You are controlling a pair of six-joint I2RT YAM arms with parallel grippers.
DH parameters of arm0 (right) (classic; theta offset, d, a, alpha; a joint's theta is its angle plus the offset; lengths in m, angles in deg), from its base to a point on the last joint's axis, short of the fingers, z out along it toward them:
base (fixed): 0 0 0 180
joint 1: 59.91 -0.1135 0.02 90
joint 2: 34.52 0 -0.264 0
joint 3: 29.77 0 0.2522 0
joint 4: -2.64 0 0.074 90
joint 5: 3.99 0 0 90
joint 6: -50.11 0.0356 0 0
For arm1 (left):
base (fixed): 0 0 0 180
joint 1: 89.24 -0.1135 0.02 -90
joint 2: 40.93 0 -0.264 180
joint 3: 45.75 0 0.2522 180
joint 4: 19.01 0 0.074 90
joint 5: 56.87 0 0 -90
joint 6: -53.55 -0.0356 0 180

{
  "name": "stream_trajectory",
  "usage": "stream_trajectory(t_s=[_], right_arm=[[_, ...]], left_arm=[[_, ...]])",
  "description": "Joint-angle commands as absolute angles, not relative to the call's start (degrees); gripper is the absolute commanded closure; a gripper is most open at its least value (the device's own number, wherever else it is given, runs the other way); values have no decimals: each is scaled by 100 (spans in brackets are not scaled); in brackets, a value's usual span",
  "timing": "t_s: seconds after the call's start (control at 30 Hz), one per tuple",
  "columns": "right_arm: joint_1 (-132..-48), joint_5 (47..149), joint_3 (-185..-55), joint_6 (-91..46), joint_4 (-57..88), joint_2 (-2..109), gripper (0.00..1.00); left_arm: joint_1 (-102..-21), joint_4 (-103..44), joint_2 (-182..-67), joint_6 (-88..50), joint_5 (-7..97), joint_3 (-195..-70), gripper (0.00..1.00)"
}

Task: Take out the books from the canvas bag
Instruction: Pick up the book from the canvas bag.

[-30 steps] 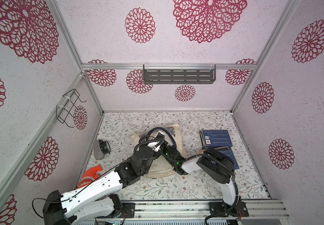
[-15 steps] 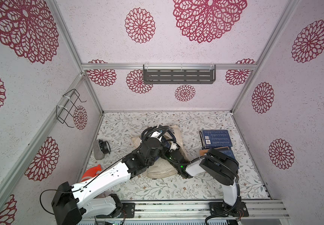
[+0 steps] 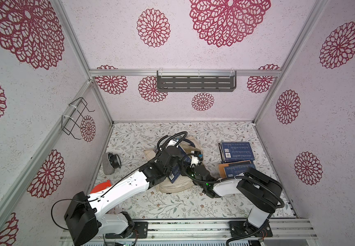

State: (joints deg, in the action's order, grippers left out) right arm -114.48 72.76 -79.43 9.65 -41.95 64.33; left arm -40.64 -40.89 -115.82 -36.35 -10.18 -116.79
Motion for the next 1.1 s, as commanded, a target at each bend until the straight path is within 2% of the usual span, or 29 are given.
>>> stream_trajectory(t_s=[0.0,0.3,1.07], right_arm=[[-11437,7319,-7900,555,-4254,5858,100],[-11423,7465,-7595,0,-3578,4703,100],[-11111,7209,-6811,-288,-2753,2584,100]], left_arm=[[-4177,-4287,-11598,-3461,-1003,-11811,100],[-4197,-4356,-11625,-3416,-934,-11849,100],[-4204,-4418,-11695,-3500,-1144,-11888,100]])
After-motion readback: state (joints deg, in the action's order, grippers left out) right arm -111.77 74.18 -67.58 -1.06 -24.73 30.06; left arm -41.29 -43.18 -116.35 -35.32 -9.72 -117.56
